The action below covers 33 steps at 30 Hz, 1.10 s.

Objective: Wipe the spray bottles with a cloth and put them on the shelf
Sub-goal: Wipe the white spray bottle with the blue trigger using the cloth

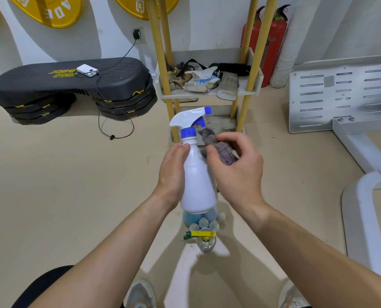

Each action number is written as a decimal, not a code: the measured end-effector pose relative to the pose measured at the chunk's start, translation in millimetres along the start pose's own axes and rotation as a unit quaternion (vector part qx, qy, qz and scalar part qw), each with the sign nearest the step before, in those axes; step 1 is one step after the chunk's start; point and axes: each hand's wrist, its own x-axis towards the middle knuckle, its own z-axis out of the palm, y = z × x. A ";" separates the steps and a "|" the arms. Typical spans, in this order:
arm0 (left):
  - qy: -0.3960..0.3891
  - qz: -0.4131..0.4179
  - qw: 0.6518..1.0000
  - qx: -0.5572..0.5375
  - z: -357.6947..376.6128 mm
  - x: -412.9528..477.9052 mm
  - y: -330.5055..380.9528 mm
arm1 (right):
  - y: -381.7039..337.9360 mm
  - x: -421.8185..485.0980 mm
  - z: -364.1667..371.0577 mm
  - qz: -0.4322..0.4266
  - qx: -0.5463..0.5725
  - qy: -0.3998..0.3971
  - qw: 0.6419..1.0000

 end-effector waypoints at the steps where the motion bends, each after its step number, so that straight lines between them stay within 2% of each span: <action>1: -0.012 -0.004 1.000 -0.004 0.1 -0.3 0.6 | 0.2 6.3 -3.5 -0.002 -0.007 0.031 0.999; 4: -0.047 -0.014 0.999 -0.017 0.5 -1.8 -0.9 | 5.9 26.5 -12.5 0.035 0.004 0.106 0.994; 6: -0.072 -0.015 0.997 -0.018 0.9 -4.0 -2.6 | 8.6 35.6 -14.1 0.085 0.050 0.121 0.988; 9: -0.116 -0.012 0.993 -0.002 4.5 -9.8 -5.4 | 6.9 37.6 -12.6 0.116 0.082 0.065 0.988; 14: -0.150 0.011 0.988 0.047 6.5 -15.0 -9.5 | 7.0 34.4 -15.3 0.078 0.016 -0.045 0.996; 18: -0.155 0.027 0.984 0.084 4.0 -16.4 -11.8 | 13.5 33.6 -21.2 -0.012 -0.083 -0.063 0.995; 21: -0.157 0.010 0.985 0.069 5.0 -18.2 -11.0 | 16.5 34.4 -22.0 -0.039 -0.087 -0.055 0.994; 22: -0.158 0.004 0.986 0.057 5.0 -17.6 -10.9 | 14.7 34.9 -22.1 -0.031 -0.073 -0.049 0.996; 24: -0.160 -0.003 0.986 0.037 4.4 -16.3 -7.8 | 14.8 38.2 -21.6 0.040 0.006 -0.026 0.999; 26: -0.160 -0.002 0.987 0.024 3.0 -14.2 -4.0 | 12.5 42.9 -20.6 0.136 0.119 0.003 0.984; 28: -0.151 -0.005 0.988 0.006 2.7 -12.8 -2.1 | 13.3 43.2 -18.8 0.182 0.160 0.021 0.970; 30: -0.118 -0.010 0.993 -0.004 3.9 -12.0 -2.1 | 13.6 33.5 -12.3 0.162 0.120 0.001 0.979; 33: -0.089 0.004 0.996 0.001 5.5 -9.3 -5.3 | 12.1 8.8 -2.9 0.116 0.068 -0.075 0.988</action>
